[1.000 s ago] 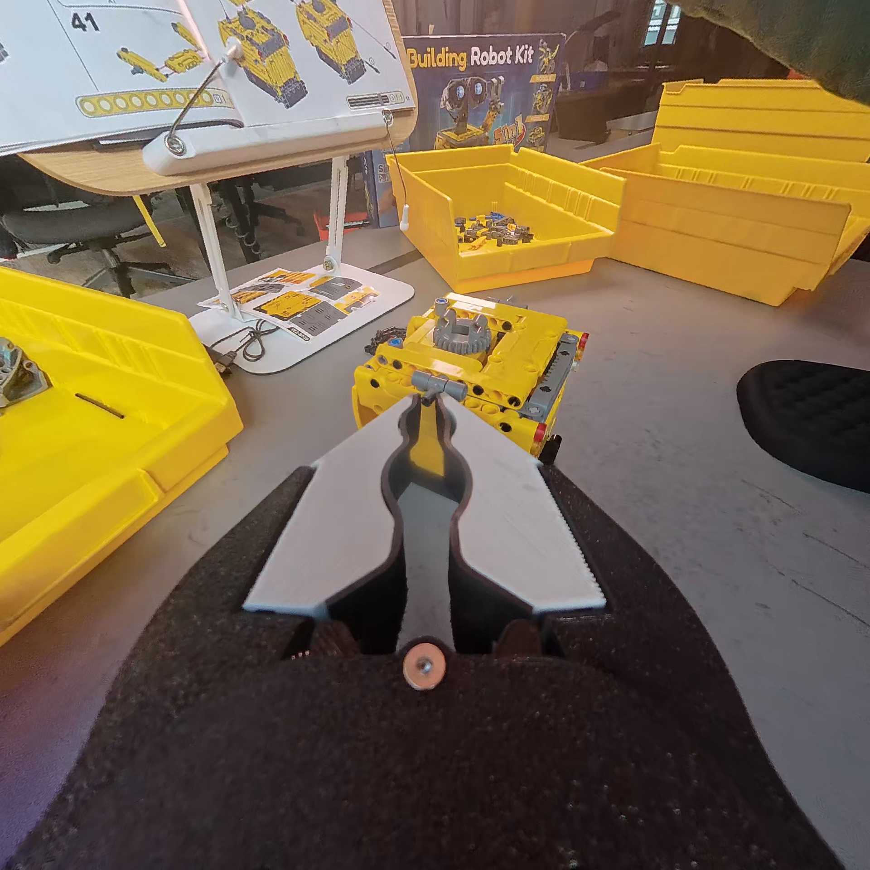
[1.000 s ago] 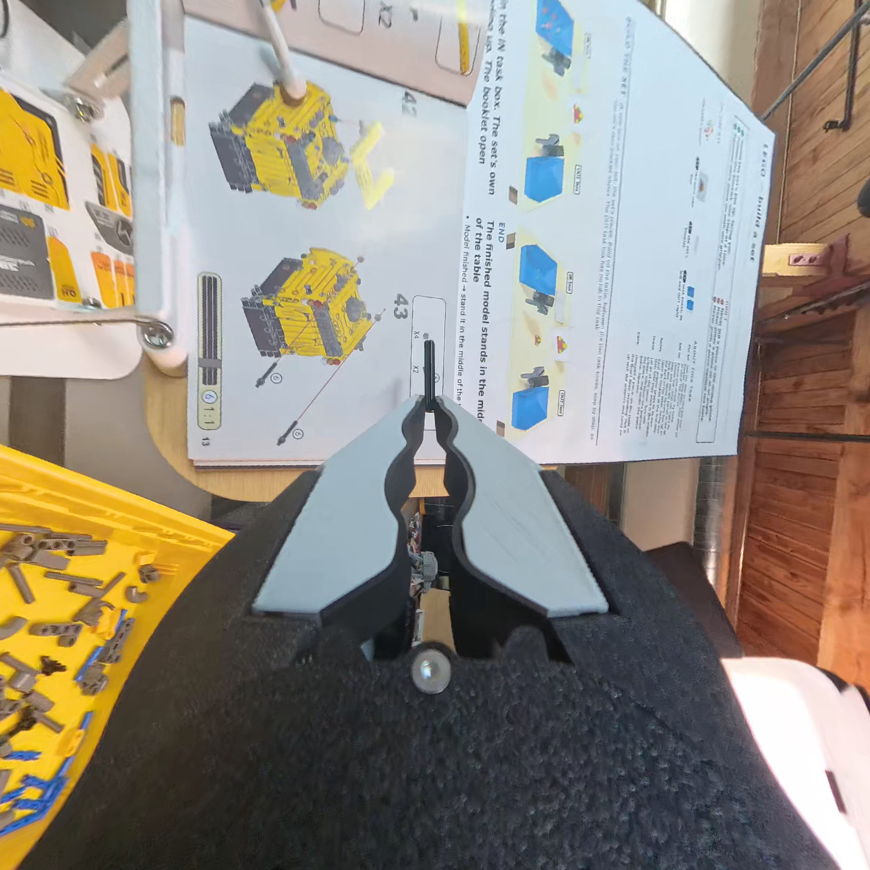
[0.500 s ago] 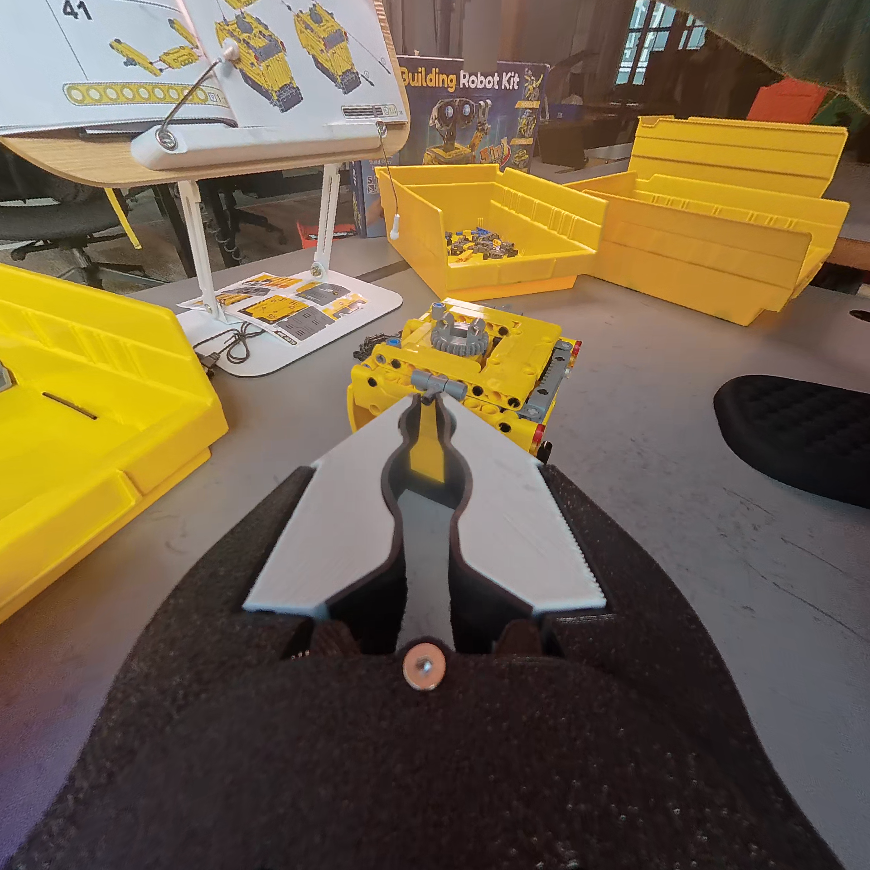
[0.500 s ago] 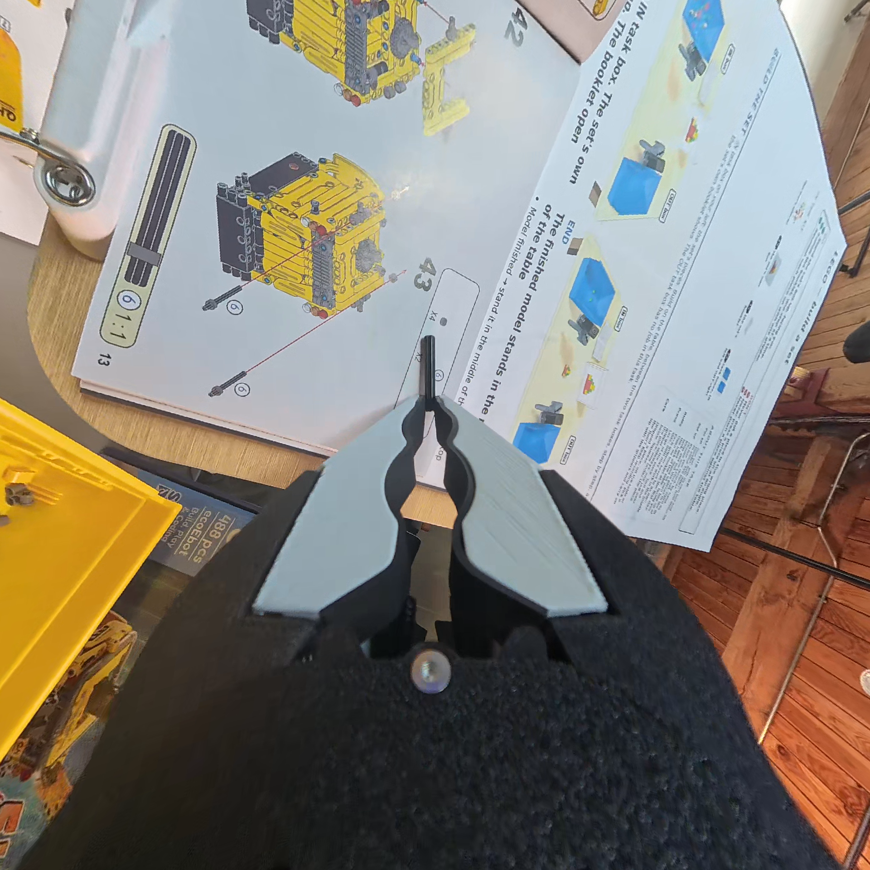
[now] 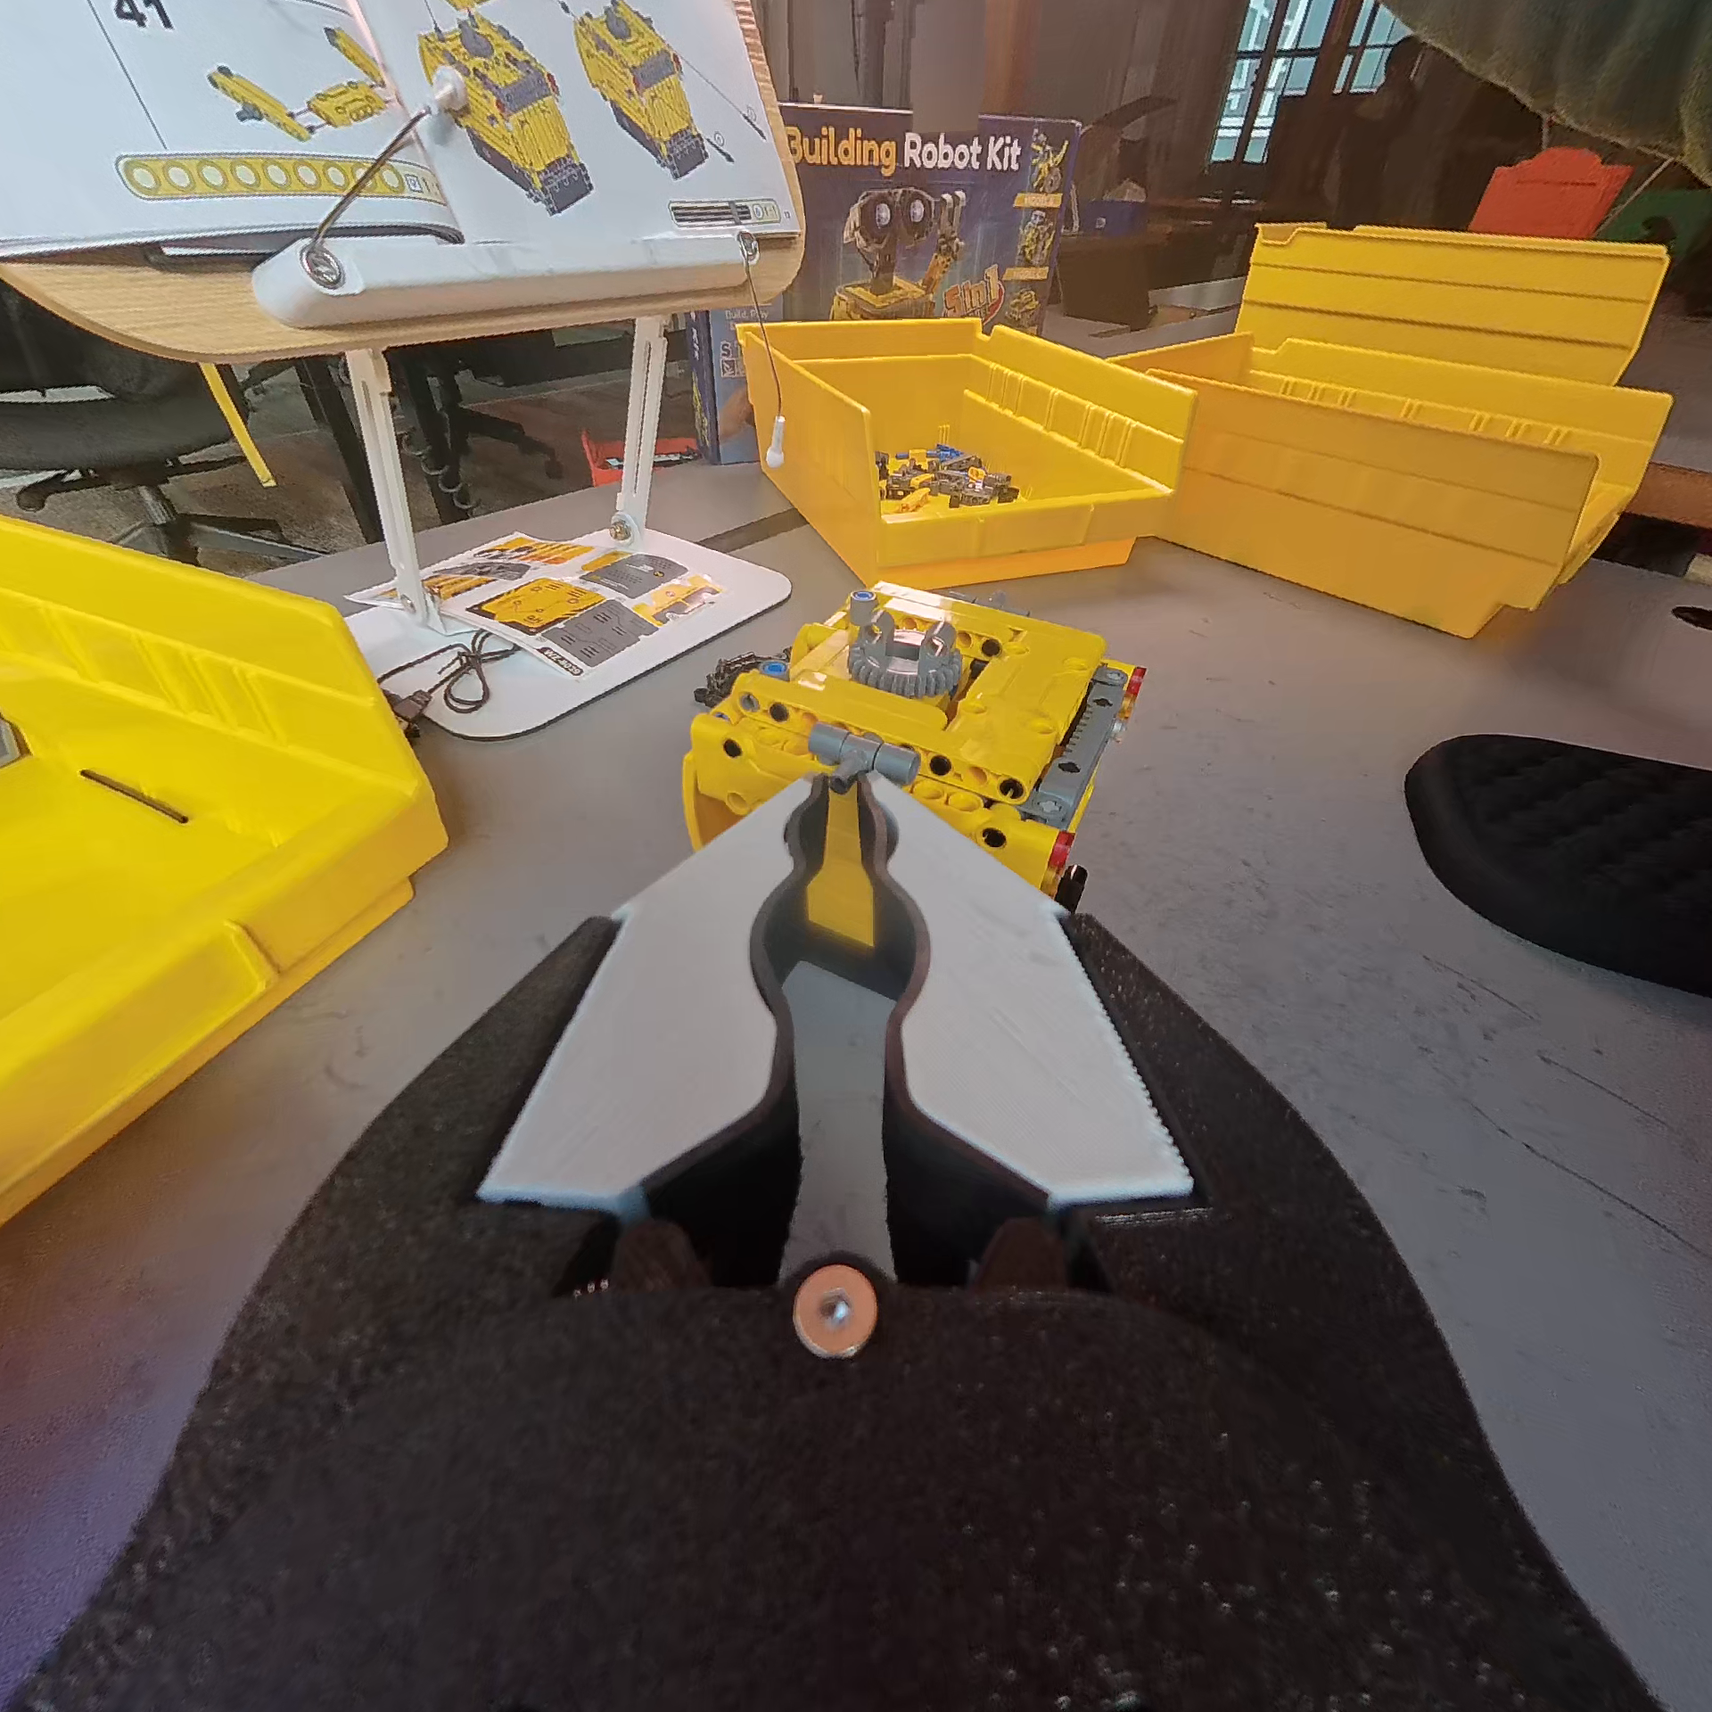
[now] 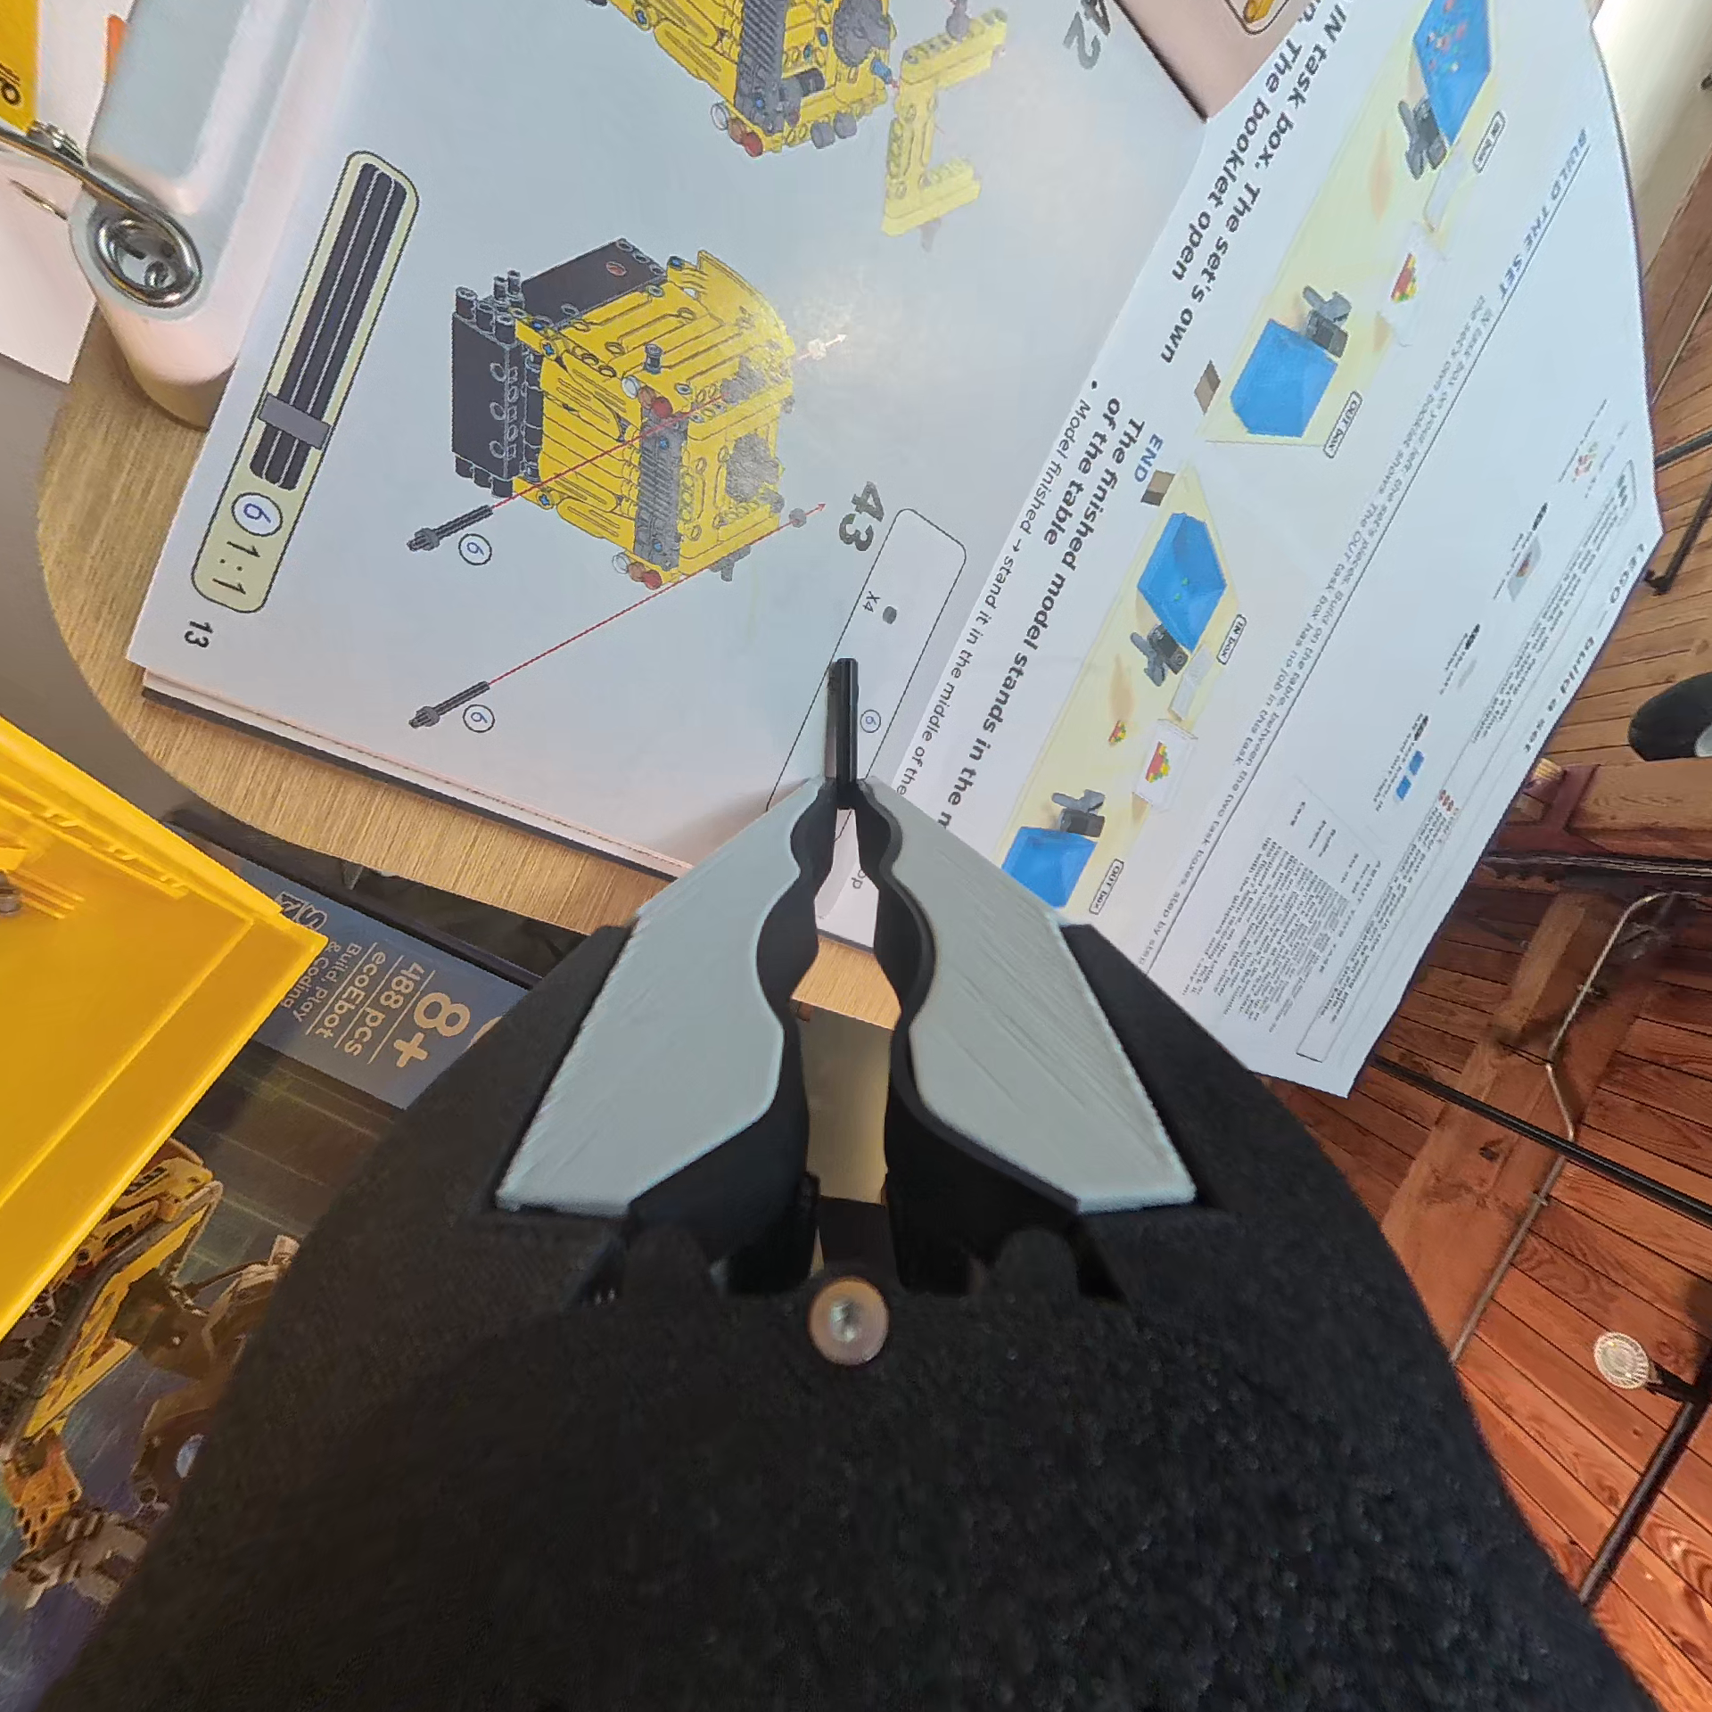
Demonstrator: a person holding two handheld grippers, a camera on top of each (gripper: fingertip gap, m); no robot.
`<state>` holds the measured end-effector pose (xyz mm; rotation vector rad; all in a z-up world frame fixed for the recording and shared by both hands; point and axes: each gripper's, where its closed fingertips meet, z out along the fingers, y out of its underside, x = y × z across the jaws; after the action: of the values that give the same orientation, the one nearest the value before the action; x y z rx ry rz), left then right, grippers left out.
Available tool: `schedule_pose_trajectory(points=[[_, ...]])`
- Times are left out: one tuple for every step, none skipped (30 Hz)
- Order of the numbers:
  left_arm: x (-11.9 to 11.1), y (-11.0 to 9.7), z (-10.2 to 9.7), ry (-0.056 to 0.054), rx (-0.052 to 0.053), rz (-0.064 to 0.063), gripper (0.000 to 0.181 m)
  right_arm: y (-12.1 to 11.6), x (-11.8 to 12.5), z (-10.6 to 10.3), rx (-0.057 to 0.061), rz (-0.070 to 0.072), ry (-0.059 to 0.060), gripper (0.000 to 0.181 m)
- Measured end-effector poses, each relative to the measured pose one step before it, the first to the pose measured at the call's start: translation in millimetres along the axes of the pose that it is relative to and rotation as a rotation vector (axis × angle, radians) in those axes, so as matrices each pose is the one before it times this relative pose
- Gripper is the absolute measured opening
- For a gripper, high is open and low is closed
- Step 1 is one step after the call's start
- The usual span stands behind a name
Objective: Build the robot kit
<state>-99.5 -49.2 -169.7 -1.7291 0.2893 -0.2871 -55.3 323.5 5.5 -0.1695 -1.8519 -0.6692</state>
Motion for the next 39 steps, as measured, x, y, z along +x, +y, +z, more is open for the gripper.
schedule_pose_trajectory(points=[[0.06, 0.15, -0.01, -0.0004, -0.0011, 0.001, 0.005, 0.72, -0.98, -1.65, -0.0007, 0.0107, 0.0024, 0.003], [-0.11, 0.07, -0.07, -0.0008, -0.0013, 0.0013, 0.005, 0.66, -1.77, -2.46, 0.0015, 0.0161, 0.0033, 0.003], [-0.03, 0.07, 0.0, -0.0013, -0.0013, 0.002, 0.005, 0.71, -2.97, -2.85, 0.0009, 0.0145, 0.0021, 0.003], [0.06, 0.08, 0.09, -0.0012, -0.0007, 0.0021, 0.005, 0.96, -3.79, -2.94, -0.0008, 0.0044, 0.0042, 0.003], [0.06, -0.03, 0.08, -0.0005, 0.0002, 0.0008, 0.005, 1.35, -4.08, -2.76, -0.0031, 0.0012, 0.0037, 0.003], [0.05, -0.03, 0.16, 0.0003, 0.0008, -0.0006, 0.005, 1.22, -3.59, -2.76, -0.0027, 0.0057, 0.0038, 0.003], [-0.14, 0.07, 0.09, 0.0005, 0.0009, -0.0016, 0.005, 1.22, -3.02, -2.56, -0.0017, 0.0083, 0.0022, 0.003], [-0.06, -0.07, 0.12, 0.0004, 0.0012, -0.0017, 0.005, 0.85, -2.19, -2.63, -0.0018, 0.0085, 0.0026, 0.003], [-0.04, 0.09, 0.09, -0.0004, 0.0007, -0.0004, 0.005, -0.31, -1.59, -3.01, 0.0015, 0.0093, 0.0034, 0.003], [-0.07, -0.06, 0.03, -0.0011, -0.0003, 0.0016, 0.005, -2.38, -1.05, -3.79, 0.0055, 0.0123, 0.0048, 0.003], [-0.04, 0.07, 0.03, -0.0015, -0.0013, 0.0029, 0.005, -5.56, -1.29, -4.91, 0.0124, 0.0175, 0.0048, 0.003], [-0.03, -0.04, -0.11, -0.0021, -0.0019, 0.0036, 0.005, -7.3, -2.46, -5.46, 0.0108, 0.0204, 0.002, 0.003], [-0.07, 0.07, -0.09, -0.0023, -0.0019, 0.0036, 0.005, -8.16, -4.89, -5.65, 0.0032, 0.0231, -0.0087, 0.003], [-0.05, 0.01, 0.02, -0.002, -0.0016, 0.0033, 0.005, -9.79, -8.77, -5.96, 0.0041, 0.0318, -0.0263, 0.003], [-0.02, -0.04, 0.01, -0.0015, -0.0013, 0.0026, 0.005, -9.98, -12.17, -5.79, -0.0079, 0.0432, -0.0399, 0.003], [0.12, -0.1, 0.04, -0.0012, -0.0009, 0.0013, 0.005, -11.3, -15.06, -5.64, -0.0102, 0.0603, -0.0475, 0.003], [0.02, 0.06, 0.0, -0.0006, -0.0004, -0.0001, 0.005, -11.47, -18.65, -5.81, -0.0208, 0.0801, -0.0605, 0.003], [-0.04, -0.04, -0.02, 0.0005, -0.0005, -0.0017, 0.005, -10.58, -22.52, -6.03, -0.0308, 0.0909, -0.0761, 0.003], [0.05, -0.03, -0.03, 0.0007, -0.0006, -0.0024, 0.005, -10.41, -25.18, -6.34, -0.028, 0.0979, -0.08, 0.003], [0.05, -0.1, 0.0, 0.0, -0.0008, -0.0013, 0.005, -11.58, -25.31, -6.55, -0.0037, 0.1044, -0.0692, 0.004], [0.0, -0.04, -0.05, -0.0011, -0.0012, 0.0004, 0.005, -11.64, -28.58, -6.32, 0.0194, 0.1038, -0.0837, 0.003], [0.25, -0.07, -0.07, -0.0017, -0.0017, 0.0016, 0.005, -7.2, -30.89, -4.05, 0.0106, 0.1008, -0.0991, 0.003], [0.23, 0.0, -0.19, -0.0019, -0.0021, 0.002, 0.005, -3.5, -28.34, -1.0, 0.0102, 0.0971, -0.0899, 0.003], [0.29, -0.07, -0.11, -0.0019, -0.0025, 0.0021, 0.005, 0.34, -23.19, 1.8, 0.0124, 0.0869, -0.0717, 0.003], [0.34, -0.02, -0.15, -0.0015, -0.002, 0.0025, 0.005, 6.02, -18.48, 4.52, -0.0048, 0.0705, -0.0622, 0.003], [0.23, 0.07, -0.01, -0.0015, -0.0014, 0.0021, 0.005, 10.62, -11.6, 6.38, -0.0195, 0.0524, -0.0402, 0.004], [0.19, -0.03, 0.06, -0.0013, -0.0007, 0.0, 0.005, 11.25, -4.19, 6.77, -0.0177, 0.0469, -0.0102, 0.004], [0.04, -0.08, 0.06, -0.0007, -0.0002, -0.0023, 0.005, 10.24, -3.22, 5.7, -0.0149, 0.0476, -0.0161, 0.004], [-0.02, 0.05, -0.05, -0.0006, -0.0003, -0.0022, 0.005, 7.04, -5.5, 3.9, -0.0031, 0.039, -0.0345, 0.004], [0.02, 0.06, 0.0, -0.001, -0.0005, -0.0009, 0.005, 3.83, -3.94, 2.02, 0.0098, 0.0226, -0.0227, 0.004], [0.12, 0.03, -0.11, -0.0009, -0.0009, -0.0004, 0.005, 2.88, -1.95, 0.92, 0.0102, 0.0019, -0.0076, 0.004], [0.1, -0.06, 0.0, 0.0001, -0.0012, -0.0002, 0.005, 3.36, -1.52, 0.81, 0.0005, -0.0035, -0.0039, 0.004], [0.21, 0.01, 0.04, 0.0009, -0.0009, -0.0003, 0.005, 3.85, -2.47, 1.03, -0.0083, -0.0019, -0.0112, 0.004], [0.22, 0.0, -0.04, 0.0008, -0.0008, -0.0002, 0.005, 2.92, -3.46, 1.35, -0.0049, -0.0067, -0.0156, 0.004], [0.28, -0.07, -0.02, 0.0003, -0.001, 0.0006, 0.005, 1.1, -1.57, 1.31, 0.0025, -0.0082, -0.0024, 0.004], [0.28, 0.06, 0.02, 0.0002, -0.0013, 0.0017, 0.005, -0.8, -0.33, -0.14, 0.0086, -0.0072, 0.0018, 0.004], [0.24, -0.03, 0.02, -0.0003, -0.0014, 0.0027, 0.005, 0.02, 0.06, -0.04, -0.0006, -0.003, 0.001, 0.004], [0.33, 0.07, 0.01, -0.0007, -0.0014, 0.0038, 0.005, -0.03, -0.03, 0.18, -0.0016, -0.0002, -0.0014, 0.004], [0.13, 0.07, -0.02, -0.0012, -0.0013, 0.0043, 0.005, -0.02, 0.03, 0.08, -0.0012, -0.0006, -0.0025, 0.004]])
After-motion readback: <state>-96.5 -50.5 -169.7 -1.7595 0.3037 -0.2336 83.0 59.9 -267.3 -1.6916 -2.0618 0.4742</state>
